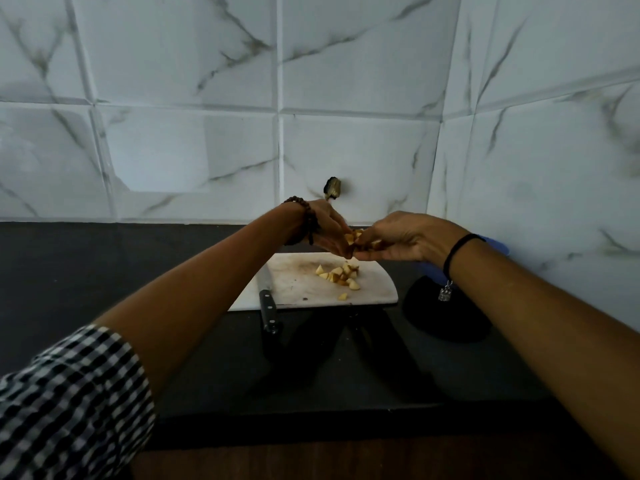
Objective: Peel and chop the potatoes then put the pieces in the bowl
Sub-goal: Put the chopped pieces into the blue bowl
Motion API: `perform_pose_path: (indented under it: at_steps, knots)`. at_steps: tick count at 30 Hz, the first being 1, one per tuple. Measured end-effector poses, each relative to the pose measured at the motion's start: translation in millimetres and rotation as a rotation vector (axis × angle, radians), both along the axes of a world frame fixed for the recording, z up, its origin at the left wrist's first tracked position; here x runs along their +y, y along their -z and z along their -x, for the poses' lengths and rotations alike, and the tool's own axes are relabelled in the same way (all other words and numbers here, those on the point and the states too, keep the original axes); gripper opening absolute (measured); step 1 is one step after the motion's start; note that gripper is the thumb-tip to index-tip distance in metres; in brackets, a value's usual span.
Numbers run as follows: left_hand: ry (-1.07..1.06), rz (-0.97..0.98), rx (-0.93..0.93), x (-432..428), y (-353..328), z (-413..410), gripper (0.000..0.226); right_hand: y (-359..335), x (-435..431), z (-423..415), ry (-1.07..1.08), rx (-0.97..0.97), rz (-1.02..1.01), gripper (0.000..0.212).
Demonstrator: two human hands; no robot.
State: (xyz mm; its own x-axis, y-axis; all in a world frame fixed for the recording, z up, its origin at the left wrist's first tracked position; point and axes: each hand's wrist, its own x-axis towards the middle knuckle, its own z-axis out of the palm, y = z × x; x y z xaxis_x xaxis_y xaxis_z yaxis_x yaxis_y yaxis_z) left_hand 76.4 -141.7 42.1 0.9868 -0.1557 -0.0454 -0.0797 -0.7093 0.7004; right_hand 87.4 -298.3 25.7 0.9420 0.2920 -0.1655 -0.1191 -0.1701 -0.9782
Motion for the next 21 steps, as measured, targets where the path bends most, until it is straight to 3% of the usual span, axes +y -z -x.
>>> perform_pose_path:
  at_steps: [6, 13, 18, 21]
  knots:
    - [0.027, 0.011, -0.058, -26.0, -29.3, -2.7, 0.039, -24.4, -26.6, 5.1, 0.012, -0.041, -0.126, 0.010]
    - [0.098, 0.044, -0.077, -78.1, -43.0, -16.3, 0.037, -47.3, -77.6, 14.2, 0.117, -0.041, -0.098, 0.014]
    - [0.155, -0.048, -0.143, -120.2, -27.5, -24.1, 0.034, -40.4, -105.2, 13.7, 0.234, -0.055, 0.087, 0.009]
    - [0.190, -0.031, -0.117, -139.0, -15.7, -28.2, 0.039, -34.0, -117.1, 10.4, 0.299, -0.094, 0.259, 0.016]
